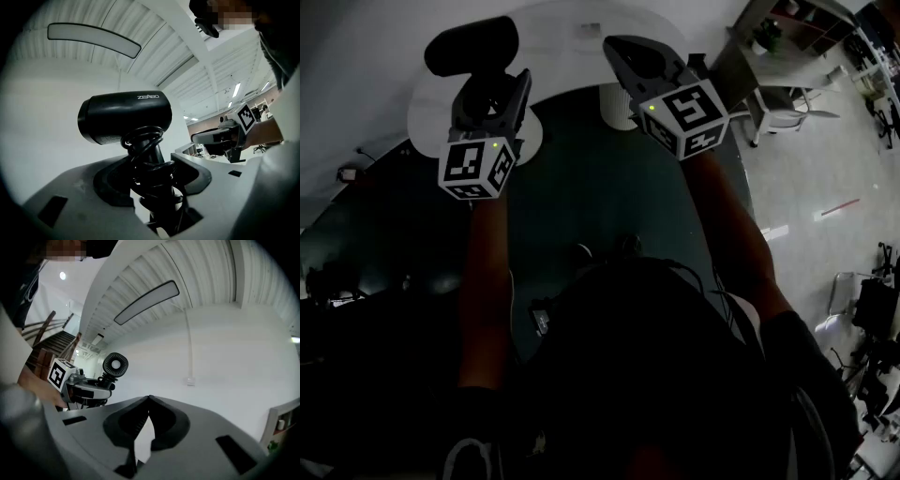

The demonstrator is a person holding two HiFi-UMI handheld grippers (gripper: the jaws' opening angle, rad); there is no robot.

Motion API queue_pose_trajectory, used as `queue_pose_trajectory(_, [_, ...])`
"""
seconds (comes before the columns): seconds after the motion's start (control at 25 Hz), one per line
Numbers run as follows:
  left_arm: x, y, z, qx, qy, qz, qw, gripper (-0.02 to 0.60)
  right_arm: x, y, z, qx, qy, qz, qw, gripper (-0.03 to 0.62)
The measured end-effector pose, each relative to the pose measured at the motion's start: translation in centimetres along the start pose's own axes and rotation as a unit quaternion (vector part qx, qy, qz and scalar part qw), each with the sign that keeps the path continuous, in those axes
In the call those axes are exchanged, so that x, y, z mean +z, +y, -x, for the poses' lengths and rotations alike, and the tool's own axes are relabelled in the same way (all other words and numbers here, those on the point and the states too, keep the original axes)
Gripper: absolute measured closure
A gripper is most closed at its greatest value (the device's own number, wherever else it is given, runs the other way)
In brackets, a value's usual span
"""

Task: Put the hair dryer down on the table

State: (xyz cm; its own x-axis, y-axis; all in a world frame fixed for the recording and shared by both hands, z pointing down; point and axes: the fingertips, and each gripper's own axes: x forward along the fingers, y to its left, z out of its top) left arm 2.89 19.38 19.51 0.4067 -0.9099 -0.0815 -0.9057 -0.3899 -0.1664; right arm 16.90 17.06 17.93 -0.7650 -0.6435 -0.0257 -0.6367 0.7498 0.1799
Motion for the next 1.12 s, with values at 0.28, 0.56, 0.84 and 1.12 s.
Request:
queue_pose_trajectory(0.28, [-0.1, -0.4, -0.3, 0.004, 0.001, 0.003, 1.0000, 0.342, 0.0, -0.8, 0.4, -0.003, -0.003, 0.000, 1.000, 0.585])
queue_pose_trajectory(0.56, [-0.1, -1.0, -0.8, 0.009, 0.007, 0.002, 0.9999, 0.342, 0.4, -1.4, 1.0, 0.008, -0.022, -0.018, 1.000, 0.583])
queue_pose_trajectory(0.84, [-0.6, -1.8, -1.2, 0.014, 0.012, 0.002, 0.9998, 0.342, 0.1, -2.1, 1.5, 0.011, -0.027, -0.021, 0.999, 0.583])
queue_pose_trajectory(1.12, [-0.9, -2.3, -1.7, 0.016, 0.013, 0.001, 0.9998, 0.342, -0.4, -2.7, 1.4, 0.015, -0.029, -0.022, 0.999, 0.583])
